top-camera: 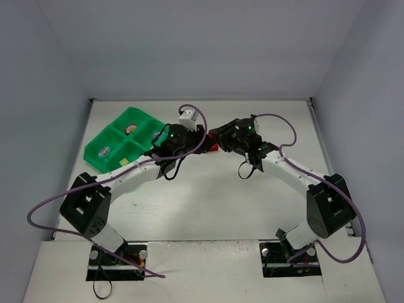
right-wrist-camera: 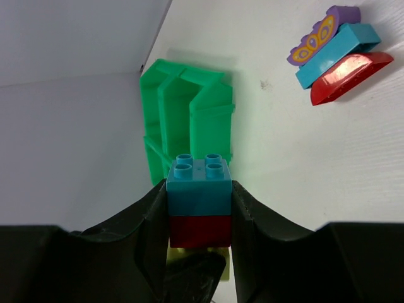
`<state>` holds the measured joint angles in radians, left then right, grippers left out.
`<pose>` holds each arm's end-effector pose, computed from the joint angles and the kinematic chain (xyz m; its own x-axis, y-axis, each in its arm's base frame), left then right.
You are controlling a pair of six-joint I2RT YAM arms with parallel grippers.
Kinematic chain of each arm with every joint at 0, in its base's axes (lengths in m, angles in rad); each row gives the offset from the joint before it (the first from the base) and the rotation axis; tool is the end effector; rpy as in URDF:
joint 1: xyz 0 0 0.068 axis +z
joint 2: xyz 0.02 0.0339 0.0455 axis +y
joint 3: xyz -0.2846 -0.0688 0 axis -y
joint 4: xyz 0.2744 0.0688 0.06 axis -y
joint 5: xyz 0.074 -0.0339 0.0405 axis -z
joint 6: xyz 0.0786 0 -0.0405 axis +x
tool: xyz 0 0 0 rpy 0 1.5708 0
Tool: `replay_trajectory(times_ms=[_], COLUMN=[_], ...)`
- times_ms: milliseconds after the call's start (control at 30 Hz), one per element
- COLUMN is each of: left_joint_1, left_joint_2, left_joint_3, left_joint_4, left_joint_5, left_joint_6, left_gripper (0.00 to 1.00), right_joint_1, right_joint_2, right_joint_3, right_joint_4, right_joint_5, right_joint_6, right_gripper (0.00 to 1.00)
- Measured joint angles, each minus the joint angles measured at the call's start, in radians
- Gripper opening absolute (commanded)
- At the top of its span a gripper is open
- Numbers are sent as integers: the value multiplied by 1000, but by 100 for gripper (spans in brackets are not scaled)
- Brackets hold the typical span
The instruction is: Sort the legos into containers by color
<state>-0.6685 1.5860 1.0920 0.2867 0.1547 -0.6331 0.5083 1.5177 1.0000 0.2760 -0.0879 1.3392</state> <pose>0.3400 -0.2839 0.2896 -0.5626 -0.3006 -0.7702 0.4936 0.6252 -0.6045 0.3643 0.2109 0.2776 -0.5923 0.7799 -0.2024 0.0751 0.3036 0.9498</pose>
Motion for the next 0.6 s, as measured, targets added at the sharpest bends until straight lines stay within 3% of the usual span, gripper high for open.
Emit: replay_trajectory(times_ms=[400,500,600], left_joint_1=[19,95,253], left_joint_2=[-228,-291,-343], left_joint_3=[-169,-190,-191], left_joint_4=[-124,-226,-328], left_joint_5=[-33,-62,-89], left_joint_6=[-16,-42,-78], left_gripper=[0,0,0], right_joint_1=[-89,-91,-91], right_joint_2=[-12,-11,4], right_joint_3=[-13,-10,33], right_joint_4=[18,11,-25], right_joint_5=[35,27,-3], right_joint_6=[-53,-155,-307], right_gripper=[0,0,0])
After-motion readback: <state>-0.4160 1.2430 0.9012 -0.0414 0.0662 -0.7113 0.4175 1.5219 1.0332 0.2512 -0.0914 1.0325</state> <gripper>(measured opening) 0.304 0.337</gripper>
